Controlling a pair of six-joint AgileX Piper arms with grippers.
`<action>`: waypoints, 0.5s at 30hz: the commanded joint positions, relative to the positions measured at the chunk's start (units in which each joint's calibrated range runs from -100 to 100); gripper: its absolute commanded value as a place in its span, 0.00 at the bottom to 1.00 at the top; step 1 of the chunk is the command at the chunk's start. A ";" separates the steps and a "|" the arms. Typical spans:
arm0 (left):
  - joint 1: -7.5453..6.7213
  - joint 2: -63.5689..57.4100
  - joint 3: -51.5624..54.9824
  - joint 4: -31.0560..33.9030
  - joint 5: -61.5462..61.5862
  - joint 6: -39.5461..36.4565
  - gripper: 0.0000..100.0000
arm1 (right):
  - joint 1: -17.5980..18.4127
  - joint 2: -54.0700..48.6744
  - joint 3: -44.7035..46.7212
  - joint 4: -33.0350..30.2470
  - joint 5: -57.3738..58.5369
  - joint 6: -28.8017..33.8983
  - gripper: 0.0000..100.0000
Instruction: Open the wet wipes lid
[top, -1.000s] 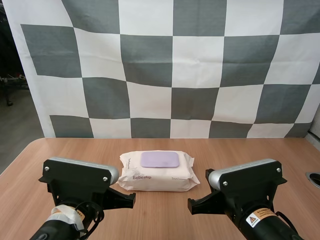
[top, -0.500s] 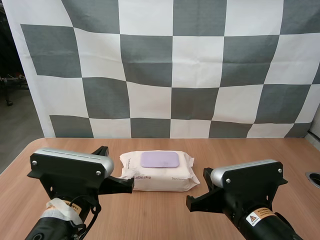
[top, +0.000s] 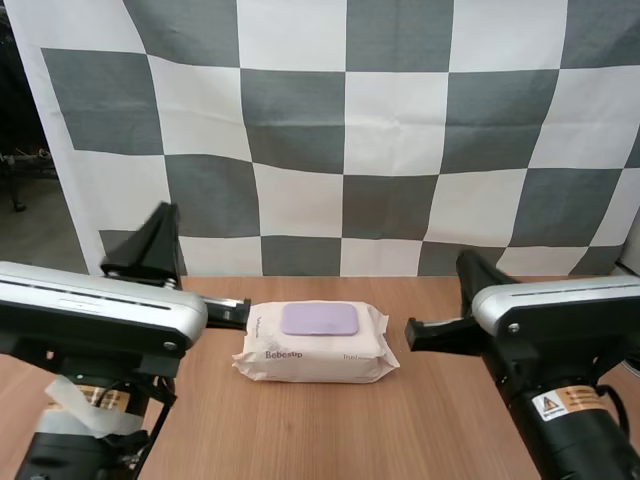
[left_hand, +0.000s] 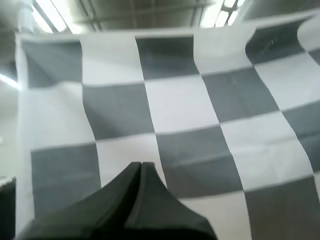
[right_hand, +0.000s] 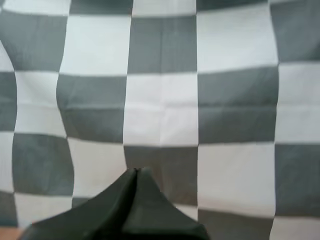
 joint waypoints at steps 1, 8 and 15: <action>-0.02 1.21 -10.72 -3.03 1.94 3.63 0.00 | -0.04 0.00 -6.72 -4.36 -46.69 -0.18 0.00; 0.13 14.22 -30.88 -11.61 21.14 18.13 0.00 | -0.30 10.54 -28.84 -11.24 4.39 -12.18 0.00; 2.29 21.63 -38.33 5.78 66.67 20.08 0.00 | -2.89 23.95 -35.59 -35.33 41.59 -19.19 0.00</action>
